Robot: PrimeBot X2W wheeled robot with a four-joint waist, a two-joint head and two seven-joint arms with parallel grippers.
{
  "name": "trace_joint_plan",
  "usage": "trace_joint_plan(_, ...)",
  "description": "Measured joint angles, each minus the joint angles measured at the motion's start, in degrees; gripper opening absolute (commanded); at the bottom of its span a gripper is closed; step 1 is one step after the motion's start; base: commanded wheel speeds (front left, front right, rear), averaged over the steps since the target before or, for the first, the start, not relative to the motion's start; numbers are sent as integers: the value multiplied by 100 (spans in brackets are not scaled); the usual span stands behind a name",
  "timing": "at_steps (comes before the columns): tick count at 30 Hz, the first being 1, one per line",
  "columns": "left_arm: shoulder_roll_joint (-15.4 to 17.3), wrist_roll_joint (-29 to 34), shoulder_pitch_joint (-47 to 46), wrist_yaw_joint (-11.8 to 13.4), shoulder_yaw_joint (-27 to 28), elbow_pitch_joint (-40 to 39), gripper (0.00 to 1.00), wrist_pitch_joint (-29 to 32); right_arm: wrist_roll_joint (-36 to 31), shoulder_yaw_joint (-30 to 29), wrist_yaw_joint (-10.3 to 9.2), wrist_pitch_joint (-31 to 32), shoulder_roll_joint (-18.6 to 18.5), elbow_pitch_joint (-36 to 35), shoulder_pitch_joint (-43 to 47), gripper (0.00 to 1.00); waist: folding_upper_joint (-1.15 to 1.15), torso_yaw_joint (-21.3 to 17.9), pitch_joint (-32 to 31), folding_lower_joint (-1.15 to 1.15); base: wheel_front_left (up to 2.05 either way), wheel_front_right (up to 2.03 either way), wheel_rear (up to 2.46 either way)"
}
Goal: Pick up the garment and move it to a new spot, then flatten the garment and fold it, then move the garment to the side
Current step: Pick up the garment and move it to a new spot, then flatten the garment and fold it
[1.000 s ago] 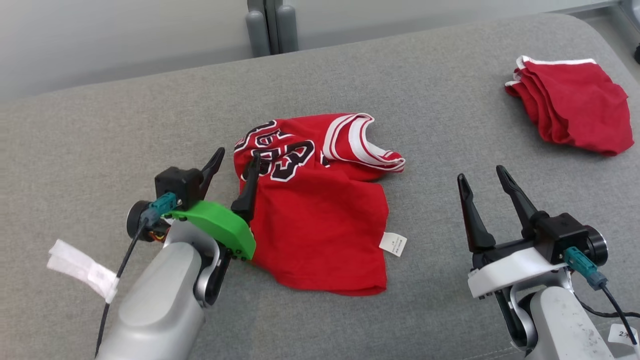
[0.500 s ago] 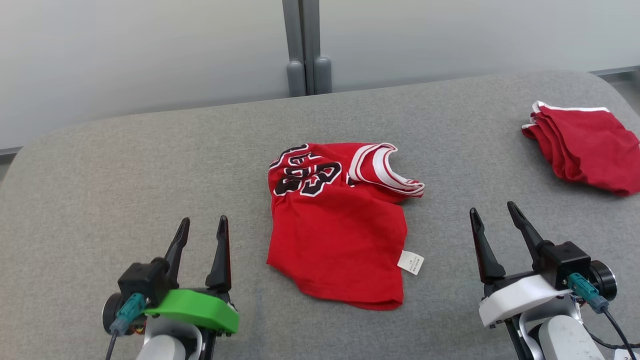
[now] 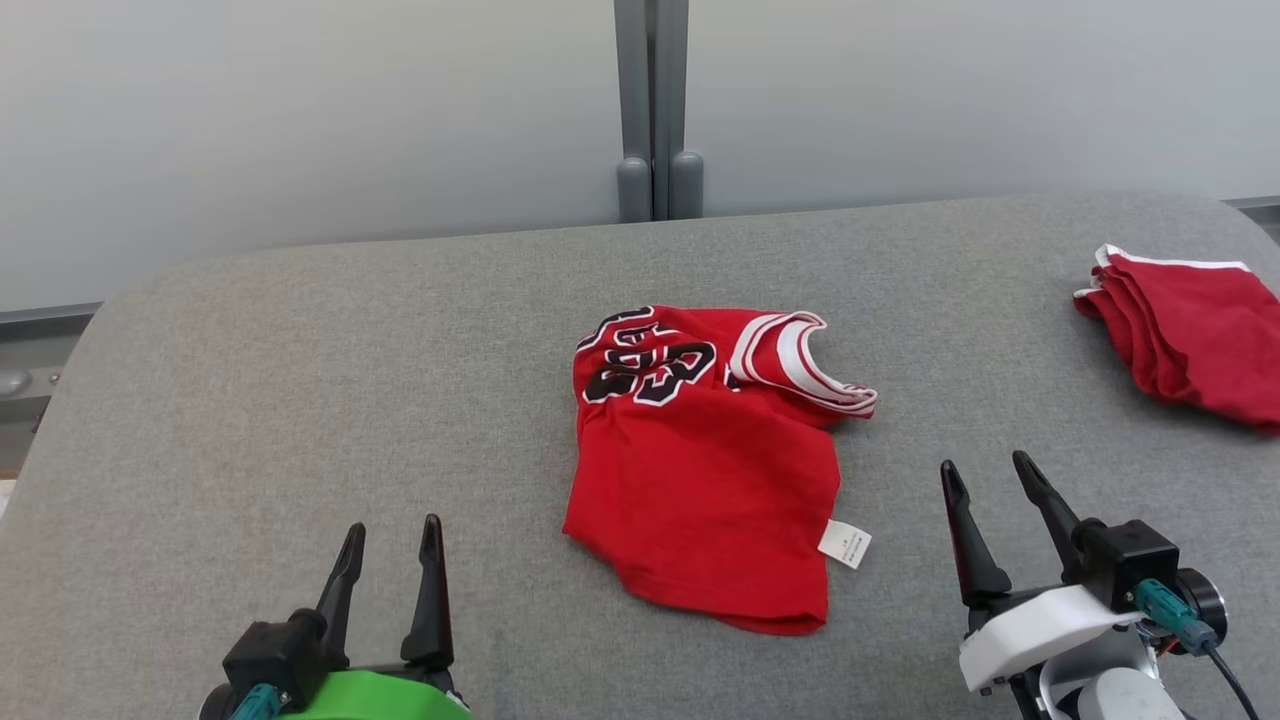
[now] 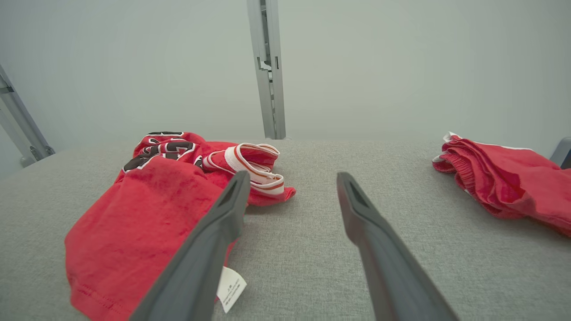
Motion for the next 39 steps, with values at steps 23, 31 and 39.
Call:
trace_joint_plan(23, -80, 114, 55, -129, 130, 177, 100, 0, 110, 65, 0, 0, 0, 212, -32, 100, 0, 15, 26, 0, 0, 0, 0)
trace_joint_plan(31, -82, 80, 54, -135, 120, 143, 100, 0, 27, 43, 0, 0, 0, 260, -40, 100, 0, 44, 76, 0, 0, 0, 0)
trace_joint_plan(39, -86, 56, -43, -123, 14, 71, 100, 0, -468, -51, 0, -1, 1, 670, -525, 100, 0, 139, 290, 0, 0, 0, 0)
